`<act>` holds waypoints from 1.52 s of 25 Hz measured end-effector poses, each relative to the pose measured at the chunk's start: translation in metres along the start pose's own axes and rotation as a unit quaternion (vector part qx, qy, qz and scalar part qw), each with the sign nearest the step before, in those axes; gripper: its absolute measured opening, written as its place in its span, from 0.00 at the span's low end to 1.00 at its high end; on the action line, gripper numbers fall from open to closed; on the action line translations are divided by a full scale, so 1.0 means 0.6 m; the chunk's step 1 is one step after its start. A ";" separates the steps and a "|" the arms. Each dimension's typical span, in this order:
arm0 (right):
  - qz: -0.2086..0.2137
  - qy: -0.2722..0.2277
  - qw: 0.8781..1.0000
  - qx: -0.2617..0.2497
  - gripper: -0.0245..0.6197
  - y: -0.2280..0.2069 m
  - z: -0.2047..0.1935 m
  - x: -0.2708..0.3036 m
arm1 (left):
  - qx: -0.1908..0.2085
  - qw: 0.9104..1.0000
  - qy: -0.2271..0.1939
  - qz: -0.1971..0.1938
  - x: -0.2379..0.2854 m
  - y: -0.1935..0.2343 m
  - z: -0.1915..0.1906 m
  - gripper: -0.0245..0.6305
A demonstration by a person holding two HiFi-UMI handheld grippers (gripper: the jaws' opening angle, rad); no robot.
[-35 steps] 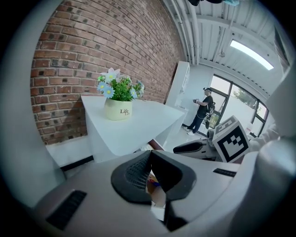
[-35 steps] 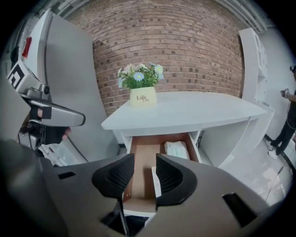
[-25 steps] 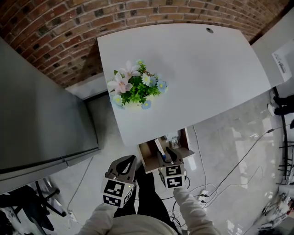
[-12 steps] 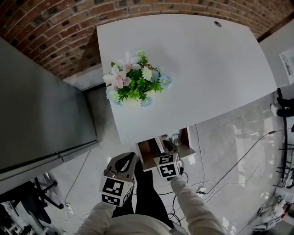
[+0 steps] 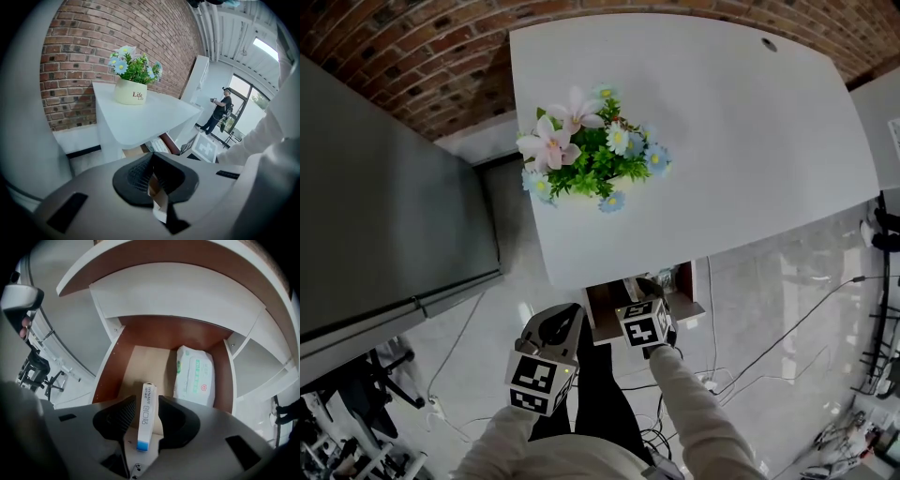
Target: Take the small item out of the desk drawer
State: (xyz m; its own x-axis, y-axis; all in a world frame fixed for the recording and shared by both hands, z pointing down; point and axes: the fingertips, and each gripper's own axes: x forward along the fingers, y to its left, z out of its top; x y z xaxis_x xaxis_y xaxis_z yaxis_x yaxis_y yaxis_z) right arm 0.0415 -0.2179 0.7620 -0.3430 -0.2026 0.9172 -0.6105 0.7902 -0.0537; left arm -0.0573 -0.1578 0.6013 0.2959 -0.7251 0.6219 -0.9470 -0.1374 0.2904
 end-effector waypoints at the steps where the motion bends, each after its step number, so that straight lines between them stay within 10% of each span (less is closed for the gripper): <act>1: 0.002 0.006 1.000 -0.003 0.31 0.001 -0.003 0.006 | -0.001 1.000 0.001 0.002 0.002 0.002 -0.001 0.07; 38: 0.004 0.068 0.998 0.011 0.18 -0.010 -0.020 0.051 | -0.019 0.999 0.003 0.027 -0.010 0.026 -0.024 0.07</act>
State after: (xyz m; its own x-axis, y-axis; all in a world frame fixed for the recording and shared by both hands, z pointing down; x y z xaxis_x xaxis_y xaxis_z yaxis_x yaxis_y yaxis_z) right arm 0.0429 -0.2219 0.7951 -0.2486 -0.1137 0.9619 -0.6237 0.7786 -0.0692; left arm -0.0719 -0.1457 0.6127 0.2452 -0.7269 0.6415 -0.9563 -0.0728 0.2831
